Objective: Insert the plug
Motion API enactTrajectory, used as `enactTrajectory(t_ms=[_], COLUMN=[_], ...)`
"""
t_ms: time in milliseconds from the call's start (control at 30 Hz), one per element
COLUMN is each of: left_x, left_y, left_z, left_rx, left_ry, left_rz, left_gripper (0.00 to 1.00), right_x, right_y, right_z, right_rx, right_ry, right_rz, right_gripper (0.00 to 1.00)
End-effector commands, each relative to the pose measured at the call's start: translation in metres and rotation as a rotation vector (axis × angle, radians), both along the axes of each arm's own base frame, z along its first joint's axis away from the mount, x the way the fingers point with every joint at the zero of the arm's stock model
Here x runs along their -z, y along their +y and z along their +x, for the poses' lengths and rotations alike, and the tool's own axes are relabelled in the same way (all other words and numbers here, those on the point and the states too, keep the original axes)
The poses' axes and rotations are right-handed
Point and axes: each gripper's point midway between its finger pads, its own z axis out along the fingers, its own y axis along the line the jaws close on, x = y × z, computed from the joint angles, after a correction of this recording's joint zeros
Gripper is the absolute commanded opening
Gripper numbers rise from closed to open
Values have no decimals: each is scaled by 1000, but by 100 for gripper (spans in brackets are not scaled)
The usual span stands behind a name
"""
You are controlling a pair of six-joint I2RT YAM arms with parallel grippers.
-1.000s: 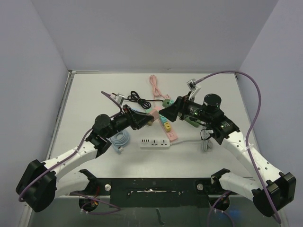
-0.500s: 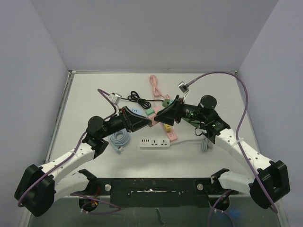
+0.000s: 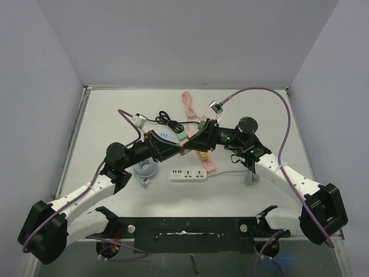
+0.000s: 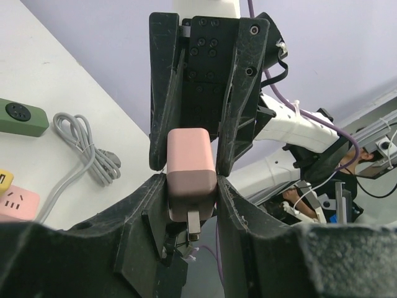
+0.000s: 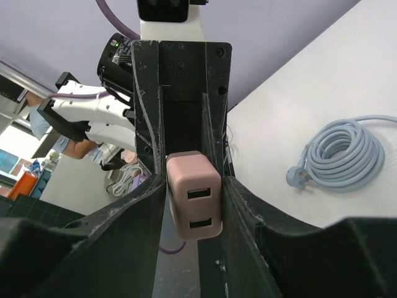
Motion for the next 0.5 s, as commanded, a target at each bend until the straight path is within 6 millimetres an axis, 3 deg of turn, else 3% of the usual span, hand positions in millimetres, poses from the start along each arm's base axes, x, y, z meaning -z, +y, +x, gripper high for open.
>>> enactTrajectory(t_ms=[0,133,233,367,467], left_x=[-18,-11,0,21,46], left_y=[6,9,12,20,38], left_z=[4,11,21,36,50], left_rx=[-45,-82,-133,-230,-342], left_ry=[-81,-65,-30,0,21], left_rz=[-34,-15,28,138,278], left_gripper=[14,16,33,63,69], right_x=[-15,-18,-17,-1,15], right_y=[3,3,3,-4,-26], right_z=[-7,-5,0,19,49], right_rx=[-51,-50,-28,42,139], right_ry=[-70,-103,-143,-236,-314], right_rz=[35,41,27,-86,-251], right_gripper=[35,12,0,0,0])
